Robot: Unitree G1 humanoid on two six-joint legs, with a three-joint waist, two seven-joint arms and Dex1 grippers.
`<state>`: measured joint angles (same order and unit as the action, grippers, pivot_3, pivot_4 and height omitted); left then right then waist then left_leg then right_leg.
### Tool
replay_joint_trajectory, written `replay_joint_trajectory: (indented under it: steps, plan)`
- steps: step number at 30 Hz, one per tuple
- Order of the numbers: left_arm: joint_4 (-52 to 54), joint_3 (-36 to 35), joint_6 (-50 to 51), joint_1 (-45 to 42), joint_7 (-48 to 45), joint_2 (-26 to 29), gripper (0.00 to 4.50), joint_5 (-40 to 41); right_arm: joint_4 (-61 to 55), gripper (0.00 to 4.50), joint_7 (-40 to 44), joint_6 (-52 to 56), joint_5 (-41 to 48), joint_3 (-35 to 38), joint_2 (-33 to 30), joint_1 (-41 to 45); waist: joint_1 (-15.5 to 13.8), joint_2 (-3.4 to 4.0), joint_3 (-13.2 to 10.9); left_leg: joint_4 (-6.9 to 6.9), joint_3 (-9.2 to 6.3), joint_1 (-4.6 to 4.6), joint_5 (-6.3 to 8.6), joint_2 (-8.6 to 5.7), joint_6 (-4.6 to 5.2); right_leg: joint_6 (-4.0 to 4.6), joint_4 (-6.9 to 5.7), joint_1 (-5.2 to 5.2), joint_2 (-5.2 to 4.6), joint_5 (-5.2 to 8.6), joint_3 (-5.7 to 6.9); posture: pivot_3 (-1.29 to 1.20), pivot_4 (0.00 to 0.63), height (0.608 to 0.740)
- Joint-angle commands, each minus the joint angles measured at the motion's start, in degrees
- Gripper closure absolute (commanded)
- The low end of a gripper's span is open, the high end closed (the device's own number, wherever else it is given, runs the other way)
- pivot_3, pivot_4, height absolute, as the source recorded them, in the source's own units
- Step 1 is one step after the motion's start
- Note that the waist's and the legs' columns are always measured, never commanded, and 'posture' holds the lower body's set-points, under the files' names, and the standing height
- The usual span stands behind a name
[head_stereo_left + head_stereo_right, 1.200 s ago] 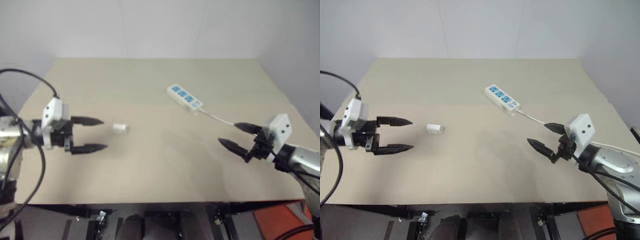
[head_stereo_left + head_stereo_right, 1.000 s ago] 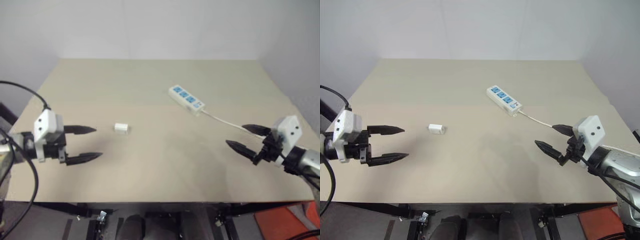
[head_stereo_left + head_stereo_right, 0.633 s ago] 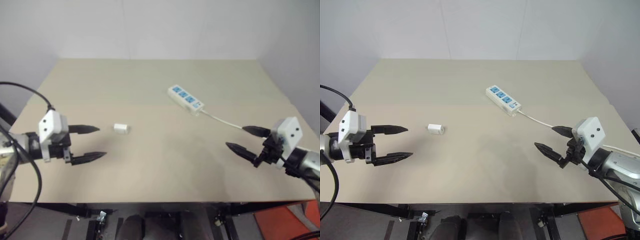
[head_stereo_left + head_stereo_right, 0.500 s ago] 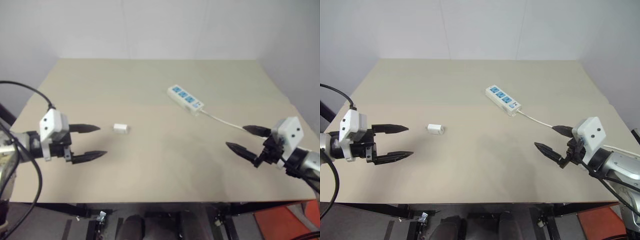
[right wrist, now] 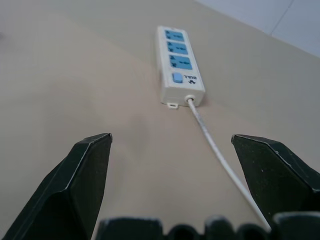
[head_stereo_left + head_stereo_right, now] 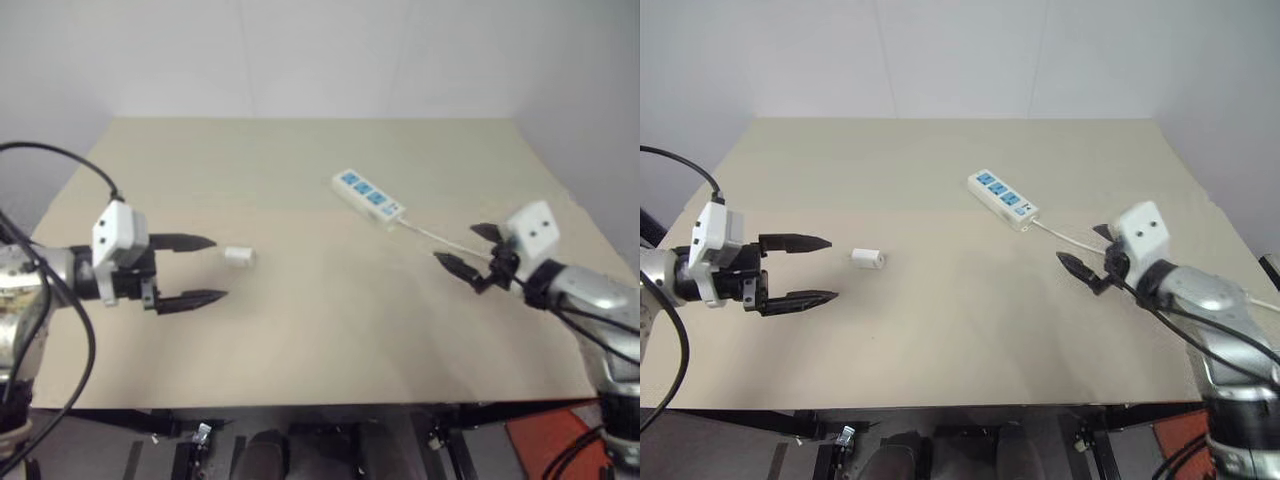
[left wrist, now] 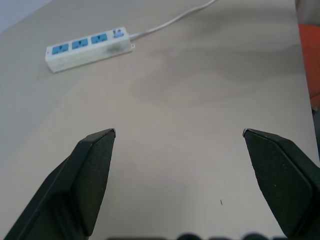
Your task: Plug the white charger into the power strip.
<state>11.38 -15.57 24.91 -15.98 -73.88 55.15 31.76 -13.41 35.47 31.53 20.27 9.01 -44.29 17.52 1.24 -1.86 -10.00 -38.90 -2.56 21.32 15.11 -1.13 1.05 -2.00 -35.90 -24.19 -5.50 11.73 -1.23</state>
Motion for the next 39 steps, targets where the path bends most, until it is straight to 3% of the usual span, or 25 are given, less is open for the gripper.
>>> replay_joint_trajectory:
  steps: [1,14,27,31,39]
  plan:
    - [0.37,0.10,-0.26,-1.81,0.24,-0.08,0.02,1.42,4.47,0.00,-1.53,1.34,-3.49,-3.22,0.48,6.07,-0.02,0.00,0.00,0.00,0.00,-0.01,0.00,0.00,0.00,0.00,0.00,0.00,0.01,0.00,0.00,0.00,0.150,0.740]
    - [-1.89,7.26,0.69,-11.21,1.77,-5.53,0.02,1.59,32.61,0.00,-3.24,-4.74,-14.24,-12.76,9.65,24.48,-0.07,0.00,0.00,0.05,-0.03,0.06,0.00,0.01,0.00,0.06,0.03,-0.06,0.04,-0.04,0.03,0.00,0.150,0.740]
    - [-2.64,8.35,-0.04,-12.07,1.50,-6.34,0.02,1.44,63.84,0.00,-7.83,-14.41,-20.69,-13.34,16.47,37.81,1.34,0.02,-0.01,0.11,-0.05,0.07,0.00,0.02,0.00,0.09,0.02,-0.12,0.07,-0.06,0.00,0.00,0.150,0.740]
    - [-2.12,7.85,0.07,-11.28,1.68,-6.13,0.00,1.62,67.59,0.91,-5.09,-15.67,-20.20,-13.28,16.89,39.12,1.40,0.02,-0.01,0.11,-0.05,0.07,0.00,0.02,0.00,0.09,0.01,-0.12,0.07,-0.06,-0.01,0.00,0.150,0.740]
    - [-2.12,7.26,0.01,-10.77,1.63,-5.69,0.00,1.62,69.04,3.81,-2.94,-16.79,-20.48,-12.94,16.95,39.15,1.50,0.02,-0.01,0.11,-0.08,0.06,0.00,0.04,0.00,0.09,0.00,-0.11,0.09,-0.06,0.00,0.00,0.150,0.740]
